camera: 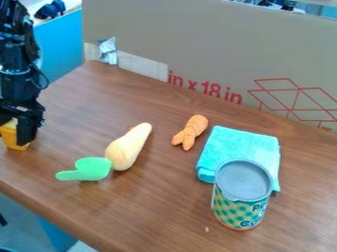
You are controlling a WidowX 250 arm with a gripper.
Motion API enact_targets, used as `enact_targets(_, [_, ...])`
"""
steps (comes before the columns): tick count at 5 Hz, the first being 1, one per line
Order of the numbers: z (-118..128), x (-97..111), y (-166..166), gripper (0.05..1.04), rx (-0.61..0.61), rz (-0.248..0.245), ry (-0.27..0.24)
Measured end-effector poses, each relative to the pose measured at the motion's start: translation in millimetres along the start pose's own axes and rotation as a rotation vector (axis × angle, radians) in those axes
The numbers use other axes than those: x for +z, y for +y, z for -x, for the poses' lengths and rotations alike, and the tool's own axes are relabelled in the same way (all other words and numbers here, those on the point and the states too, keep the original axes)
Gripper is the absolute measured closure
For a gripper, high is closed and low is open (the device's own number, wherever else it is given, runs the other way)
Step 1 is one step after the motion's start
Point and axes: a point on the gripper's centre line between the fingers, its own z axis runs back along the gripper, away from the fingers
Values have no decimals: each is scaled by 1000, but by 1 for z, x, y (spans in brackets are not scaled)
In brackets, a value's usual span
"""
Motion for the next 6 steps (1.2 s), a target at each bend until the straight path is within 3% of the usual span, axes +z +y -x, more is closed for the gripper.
enact_targets(1, [-3, 1, -3, 358, -26, 31, -76])
enact_targets(2, [0, 1, -2, 311, 4, 61, -113])
enact_targets(3, [5, -1, -6, 74, 23, 87, -88])
enact_targets(4, [5, 18, -5, 73, 42, 80, -145])
enact_targets(5, [7, 34, -11, 76, 27, 81, -151])
enact_targets(6, [12, 64, -39, 76, -43, 41, -124])
